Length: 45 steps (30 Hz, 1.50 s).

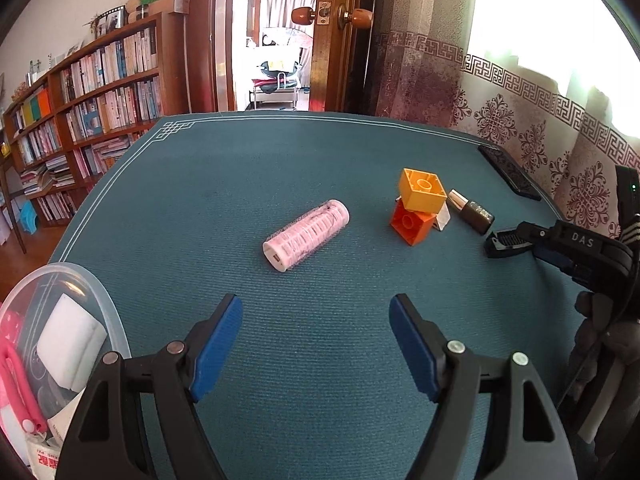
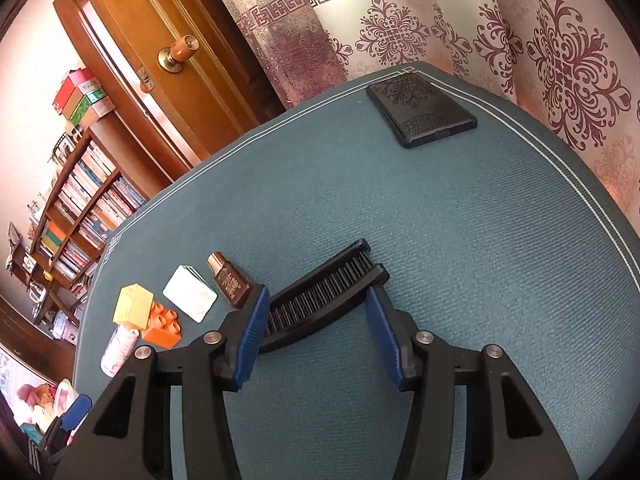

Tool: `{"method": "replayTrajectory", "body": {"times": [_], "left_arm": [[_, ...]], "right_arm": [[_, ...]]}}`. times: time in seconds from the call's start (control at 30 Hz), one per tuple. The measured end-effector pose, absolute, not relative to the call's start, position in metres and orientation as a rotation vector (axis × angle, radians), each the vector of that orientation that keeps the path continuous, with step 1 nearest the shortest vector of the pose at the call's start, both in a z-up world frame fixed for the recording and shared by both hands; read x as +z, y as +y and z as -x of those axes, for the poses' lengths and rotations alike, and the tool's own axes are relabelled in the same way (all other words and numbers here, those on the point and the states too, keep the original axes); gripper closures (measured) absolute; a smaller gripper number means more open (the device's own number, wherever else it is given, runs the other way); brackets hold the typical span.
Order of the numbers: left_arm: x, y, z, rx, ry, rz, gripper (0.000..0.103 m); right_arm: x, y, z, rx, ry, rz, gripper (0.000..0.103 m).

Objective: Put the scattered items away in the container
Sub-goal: 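Grasp the pink mesh roller with the left tool while the right tool grasps the black comb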

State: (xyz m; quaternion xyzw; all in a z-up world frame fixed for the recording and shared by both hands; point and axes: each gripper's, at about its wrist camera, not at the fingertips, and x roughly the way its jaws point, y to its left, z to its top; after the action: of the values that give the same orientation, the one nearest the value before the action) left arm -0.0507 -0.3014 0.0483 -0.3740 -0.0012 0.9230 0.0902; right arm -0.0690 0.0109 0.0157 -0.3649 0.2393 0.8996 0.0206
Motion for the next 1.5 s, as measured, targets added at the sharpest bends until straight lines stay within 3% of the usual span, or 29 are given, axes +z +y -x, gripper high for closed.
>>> {"method": "replayTrajectory", "body": {"times": [0.2,0.47,1.2,1.33,1.5], "left_arm": [[0.045,-0.303,0.066,2.762,-0.011,1.126,0.024],[0.048,-0.311,0.094,2.822,-0.051,1.131,0.024],[0.028,-0.292,0.131,2.727,-0.009,1.194,0.024],[0.028,-0.291,0.129,2.735,0.003,1.193,0.053],[0.028,-0.289,0.121,2.725,0.015,1.181,0.066]], "right_arm": [[0.018,0.008,0.090,2.753,0.696,1.107,0.049],[0.017,-0.015,0.097,2.759,0.418,1.069,0.048],[0.019,-0.024,0.099,2.830,0.338,1.113,0.042],[0.019,-0.024,0.098,2.836,0.353,1.107,0.044],[0.022,-0.029,0.098,2.850,0.317,1.118,0.044]]}}
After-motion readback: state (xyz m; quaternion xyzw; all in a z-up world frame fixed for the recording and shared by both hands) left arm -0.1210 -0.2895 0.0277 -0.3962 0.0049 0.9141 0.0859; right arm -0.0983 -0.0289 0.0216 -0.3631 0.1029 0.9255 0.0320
